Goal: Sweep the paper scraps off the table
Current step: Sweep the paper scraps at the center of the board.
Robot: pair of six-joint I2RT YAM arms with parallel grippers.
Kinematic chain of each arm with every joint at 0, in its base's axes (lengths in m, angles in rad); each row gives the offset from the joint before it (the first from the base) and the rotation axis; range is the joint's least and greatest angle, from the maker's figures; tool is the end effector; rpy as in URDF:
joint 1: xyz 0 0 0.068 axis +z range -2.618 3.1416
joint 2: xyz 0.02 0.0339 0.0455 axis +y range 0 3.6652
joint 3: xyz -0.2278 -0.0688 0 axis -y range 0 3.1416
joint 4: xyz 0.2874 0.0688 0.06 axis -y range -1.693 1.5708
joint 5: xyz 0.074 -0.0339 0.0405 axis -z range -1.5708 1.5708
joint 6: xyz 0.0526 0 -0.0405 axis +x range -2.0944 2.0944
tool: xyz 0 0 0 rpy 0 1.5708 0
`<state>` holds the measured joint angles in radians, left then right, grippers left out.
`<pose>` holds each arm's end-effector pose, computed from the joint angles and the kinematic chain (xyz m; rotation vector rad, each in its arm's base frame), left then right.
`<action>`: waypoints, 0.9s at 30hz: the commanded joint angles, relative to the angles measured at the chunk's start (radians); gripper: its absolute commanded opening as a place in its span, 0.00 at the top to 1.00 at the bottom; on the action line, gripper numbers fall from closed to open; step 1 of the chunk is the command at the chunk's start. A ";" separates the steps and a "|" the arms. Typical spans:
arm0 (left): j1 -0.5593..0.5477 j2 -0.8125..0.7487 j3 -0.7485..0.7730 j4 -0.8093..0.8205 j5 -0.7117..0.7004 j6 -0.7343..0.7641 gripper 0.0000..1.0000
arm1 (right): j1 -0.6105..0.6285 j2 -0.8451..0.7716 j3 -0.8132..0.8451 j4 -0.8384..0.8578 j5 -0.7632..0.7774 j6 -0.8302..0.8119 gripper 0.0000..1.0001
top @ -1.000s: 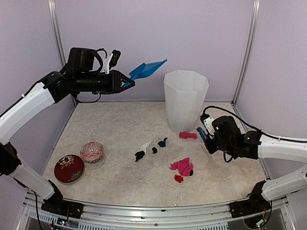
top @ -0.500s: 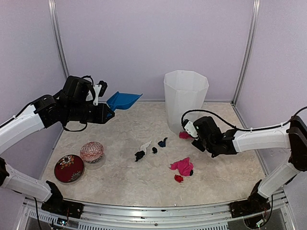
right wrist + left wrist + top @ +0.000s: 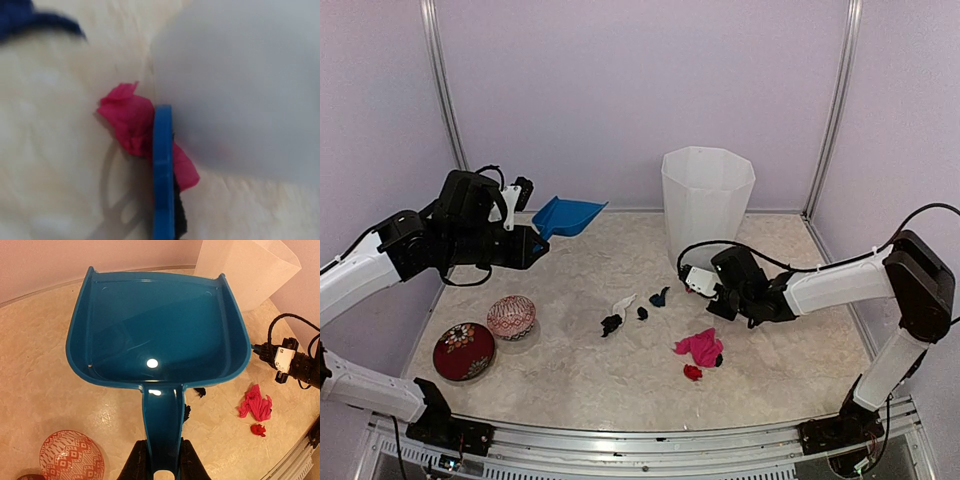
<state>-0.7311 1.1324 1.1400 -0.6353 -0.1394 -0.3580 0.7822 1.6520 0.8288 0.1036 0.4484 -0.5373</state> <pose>0.2374 -0.2031 0.3079 0.3353 2.2038 -0.4554 0.2780 0.2440 0.0906 -1.1801 1.8960 -0.3798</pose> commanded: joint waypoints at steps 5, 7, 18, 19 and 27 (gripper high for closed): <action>-0.005 -0.003 -0.009 0.040 -0.016 0.017 1.00 | 0.071 -0.014 0.063 -0.157 -0.111 0.109 1.00; -0.005 0.009 -0.010 0.042 -0.024 0.022 1.00 | 0.105 -0.033 0.077 -0.216 -0.110 0.142 1.00; -0.007 0.010 -0.054 0.074 -0.028 0.024 1.00 | 0.255 -0.239 0.166 -0.378 -0.014 0.205 1.00; -0.007 0.007 -0.054 0.074 -0.028 0.027 1.00 | 0.262 -0.250 0.182 -0.366 -0.004 0.190 1.00; -0.007 -0.037 -0.078 0.059 -0.057 0.023 1.00 | 0.237 -0.171 0.205 -0.027 -0.062 -0.043 1.00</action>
<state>-0.7326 1.1332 1.0805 -0.5896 -0.1665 -0.3454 1.0386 1.4170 1.0279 -0.1081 0.4240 -0.4564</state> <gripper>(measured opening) 0.136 0.037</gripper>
